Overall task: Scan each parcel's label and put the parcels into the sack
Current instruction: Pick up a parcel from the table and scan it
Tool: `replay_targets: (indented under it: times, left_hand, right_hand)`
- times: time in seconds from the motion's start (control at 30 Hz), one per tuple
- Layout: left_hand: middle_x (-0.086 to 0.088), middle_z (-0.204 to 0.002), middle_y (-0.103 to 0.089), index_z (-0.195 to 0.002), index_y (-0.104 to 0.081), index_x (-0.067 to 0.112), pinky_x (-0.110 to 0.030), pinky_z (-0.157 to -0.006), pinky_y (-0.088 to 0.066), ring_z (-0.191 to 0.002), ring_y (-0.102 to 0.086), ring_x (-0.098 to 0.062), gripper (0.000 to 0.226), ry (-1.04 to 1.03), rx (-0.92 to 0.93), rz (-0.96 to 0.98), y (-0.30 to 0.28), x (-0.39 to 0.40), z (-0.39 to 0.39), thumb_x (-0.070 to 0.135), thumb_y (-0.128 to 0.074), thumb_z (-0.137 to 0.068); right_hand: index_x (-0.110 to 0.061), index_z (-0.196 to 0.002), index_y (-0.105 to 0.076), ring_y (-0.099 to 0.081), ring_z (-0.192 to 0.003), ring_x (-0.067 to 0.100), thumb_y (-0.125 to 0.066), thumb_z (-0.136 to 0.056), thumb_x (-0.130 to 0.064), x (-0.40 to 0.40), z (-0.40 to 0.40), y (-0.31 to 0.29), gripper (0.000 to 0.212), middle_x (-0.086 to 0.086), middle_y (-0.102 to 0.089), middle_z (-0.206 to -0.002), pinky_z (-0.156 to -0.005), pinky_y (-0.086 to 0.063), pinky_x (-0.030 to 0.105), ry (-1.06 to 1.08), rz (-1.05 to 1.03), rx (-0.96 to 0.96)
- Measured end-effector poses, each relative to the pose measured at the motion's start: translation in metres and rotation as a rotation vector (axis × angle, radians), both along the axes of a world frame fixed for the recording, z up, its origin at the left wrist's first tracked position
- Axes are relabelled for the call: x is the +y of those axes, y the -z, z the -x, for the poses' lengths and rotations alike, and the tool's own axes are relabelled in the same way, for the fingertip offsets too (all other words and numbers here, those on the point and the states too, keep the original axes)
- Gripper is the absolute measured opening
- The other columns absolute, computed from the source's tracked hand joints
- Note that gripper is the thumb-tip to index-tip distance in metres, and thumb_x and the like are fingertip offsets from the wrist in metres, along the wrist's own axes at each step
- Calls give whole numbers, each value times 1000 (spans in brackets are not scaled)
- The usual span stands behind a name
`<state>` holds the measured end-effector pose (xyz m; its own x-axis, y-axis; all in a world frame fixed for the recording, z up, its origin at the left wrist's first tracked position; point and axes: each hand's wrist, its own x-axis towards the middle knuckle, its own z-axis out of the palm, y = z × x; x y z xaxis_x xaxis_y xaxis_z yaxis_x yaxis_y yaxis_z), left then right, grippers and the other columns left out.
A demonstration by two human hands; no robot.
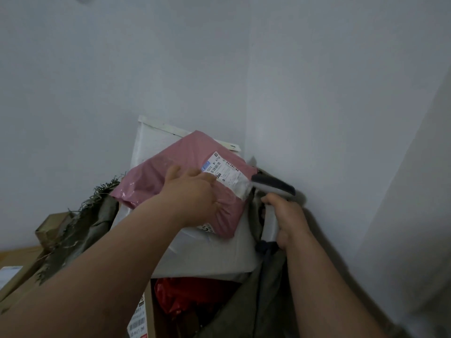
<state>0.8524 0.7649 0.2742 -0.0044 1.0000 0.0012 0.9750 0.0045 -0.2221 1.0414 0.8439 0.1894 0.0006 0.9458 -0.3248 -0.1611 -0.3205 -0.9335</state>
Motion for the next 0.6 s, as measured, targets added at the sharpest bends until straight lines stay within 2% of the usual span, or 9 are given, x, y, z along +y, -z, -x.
replay_targets:
  times: [0.07, 0.2, 0.33, 0.4, 0.47, 0.53, 0.6]
  left_hand:
    - [13, -158, -32, -127, -63, 29, -69, -112, 8, -151, -17, -18, 44, 15, -69, 85, 1, 4, 3, 51, -34, -102]
    - [11, -163, -24, -133, -57, 38, -77, -110, 5, -152, -15, -25, 42, 64, -62, 162, 21, 8, -13, 52, -30, -104]
    - [5, -167, -10, -145, -44, 42, -75, -111, 1, -153, -8, -26, 46, 60, -62, 177, 44, 18, -29, 55, -33, -102]
    - [2, -168, -8, -148, -40, 39, -72, -114, 1, -153, -7, -26, 48, 86, -51, 154, 52, 20, -33, 46, -41, -100]
    - [-1, -168, -6, -154, -32, 30, -61, -119, -1, -153, -6, -26, 56, 128, -71, 183, 58, 17, -38, 33, -45, -100]
    - [-4, -166, -14, -157, -24, 24, -47, -122, -7, -152, -13, -27, 58, 148, -231, 270, 56, 11, -42, 26, -44, -102]
    - [-7, -150, -46, -146, -45, 25, -38, -112, -30, -139, -42, -28, 45, 181, -445, 302, 39, 3, -38, 24, -47, -102]
  right_hand:
    - [-7, -78, -73, -67, -51, 19, -74, -77, -15, 1, 3, -12, 8, 6, -70, -61, -51, -49, 28, 50, -45, 85]
    - [-9, -77, -72, -64, -45, 11, -72, -77, -12, -3, 12, -46, 3, 1, -67, -54, -53, -50, 28, 70, -158, 206]
    - [-12, -82, -73, -64, -49, 10, -72, -79, -15, -15, 15, -74, 4, 1, -67, -63, -54, -51, 26, -13, -206, 275]
    - [-13, -70, -72, -64, -49, 10, -73, -76, -14, -19, 16, -88, 6, 3, -67, -63, -49, -52, 24, -29, -264, 364]
    - [-13, -66, -72, -65, -53, 12, -74, -68, -15, -23, 17, -101, 4, 4, -68, -66, -49, -53, 24, -40, -329, 441]
    - [-15, -62, -75, -68, -60, 12, -74, -64, -17, -24, 15, -107, 3, 3, -71, -69, -53, -55, 24, -66, -364, 448]
    - [-17, -56, -76, -70, -66, 13, -75, -69, -17, -24, 12, -104, 13, 1, -73, -71, -57, -57, 26, -84, -357, 374]
